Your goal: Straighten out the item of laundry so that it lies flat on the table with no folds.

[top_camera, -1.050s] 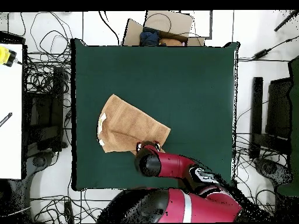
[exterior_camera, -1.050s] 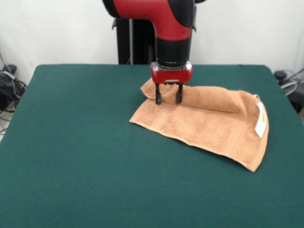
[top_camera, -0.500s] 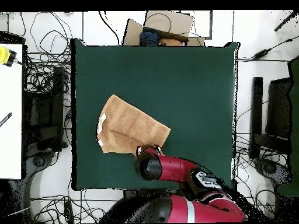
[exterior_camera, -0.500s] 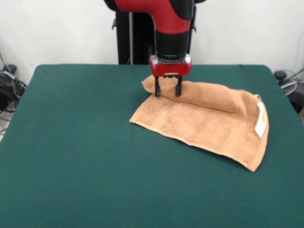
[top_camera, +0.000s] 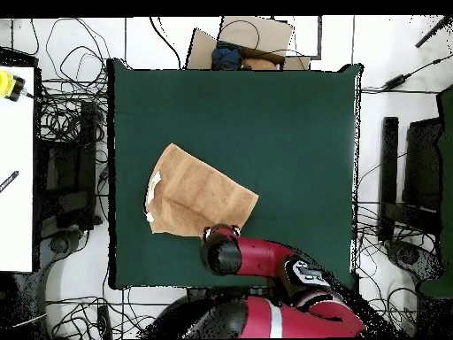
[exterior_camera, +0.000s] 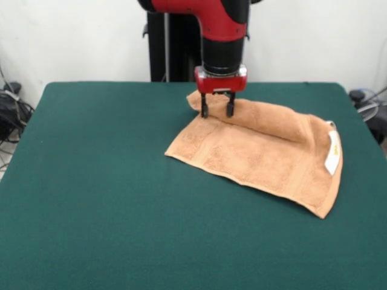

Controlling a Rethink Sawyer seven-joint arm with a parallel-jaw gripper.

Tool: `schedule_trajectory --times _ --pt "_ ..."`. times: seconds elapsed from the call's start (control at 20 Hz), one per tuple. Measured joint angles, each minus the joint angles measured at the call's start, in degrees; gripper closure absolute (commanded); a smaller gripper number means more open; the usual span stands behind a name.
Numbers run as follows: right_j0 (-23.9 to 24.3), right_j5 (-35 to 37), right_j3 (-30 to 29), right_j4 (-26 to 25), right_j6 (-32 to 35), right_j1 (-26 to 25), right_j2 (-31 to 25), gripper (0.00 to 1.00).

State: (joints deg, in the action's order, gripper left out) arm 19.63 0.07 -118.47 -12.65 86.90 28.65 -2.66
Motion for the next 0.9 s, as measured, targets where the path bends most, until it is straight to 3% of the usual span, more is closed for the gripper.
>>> schedule_trajectory --times 0.4,0.9 --pt "-8.57 0.00 -0.02 1.48 0.00 -0.65 1.21 0.00" --pt "-20.76 0.61 -1.31 8.83 0.00 0.81 4.58 0.00"
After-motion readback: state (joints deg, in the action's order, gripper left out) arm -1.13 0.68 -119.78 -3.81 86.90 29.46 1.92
